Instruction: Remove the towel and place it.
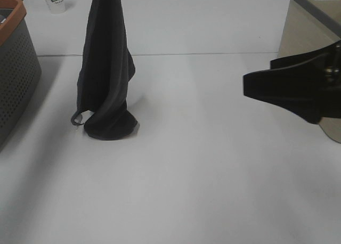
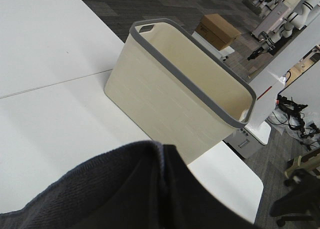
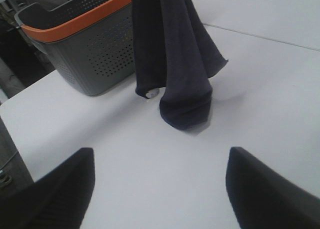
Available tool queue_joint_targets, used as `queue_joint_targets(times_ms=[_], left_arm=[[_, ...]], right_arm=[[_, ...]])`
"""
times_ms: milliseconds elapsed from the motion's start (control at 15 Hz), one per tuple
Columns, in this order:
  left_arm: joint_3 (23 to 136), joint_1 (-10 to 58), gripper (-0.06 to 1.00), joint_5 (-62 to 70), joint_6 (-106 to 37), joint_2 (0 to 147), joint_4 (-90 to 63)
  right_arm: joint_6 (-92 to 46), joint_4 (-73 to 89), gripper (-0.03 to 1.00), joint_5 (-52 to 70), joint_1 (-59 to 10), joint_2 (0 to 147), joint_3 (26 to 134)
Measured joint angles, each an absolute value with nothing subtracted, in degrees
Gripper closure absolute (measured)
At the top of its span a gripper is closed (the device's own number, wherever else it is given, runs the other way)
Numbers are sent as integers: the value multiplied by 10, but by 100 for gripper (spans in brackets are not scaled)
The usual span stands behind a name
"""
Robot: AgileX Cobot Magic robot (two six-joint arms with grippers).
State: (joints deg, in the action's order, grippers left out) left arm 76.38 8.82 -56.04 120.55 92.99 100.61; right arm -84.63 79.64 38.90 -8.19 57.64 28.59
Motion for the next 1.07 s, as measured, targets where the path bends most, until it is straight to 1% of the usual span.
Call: queue_joint_targets(times_ms=[67,333,467,533,667,733,867,933,1067], left_arm=[[764,88,94,-560,1206,930,1006],[764,88,94,-548,1233,930,1006],[764,88,94,-520,1244,930,1006],[764,88,94,-499,1251,930,1006],[764,99,94,-447,1259,930,1006],[764,105,94,-431,1261,930,1006],[764,114,94,-421,1261,930,1006],[764,115,94,-418,1261,930,1006],[764,115,94,-401,1261,930,998]], right_arm=[[-909,849,25,400,-82,623,286],[-1054,980,25,407,-85,741,286],[-1113,991,25,375,-126,779,290],[-1131,991,25,331,-164,798,304],[-1133,991,25,235,-232,834,347],[-1127,992,25,211,-256,855,371],[-1101,992,25,201,-295,907,426],[-1095,992,25,201,-304,920,439],[-1062,993,25,189,-334,992,493]])
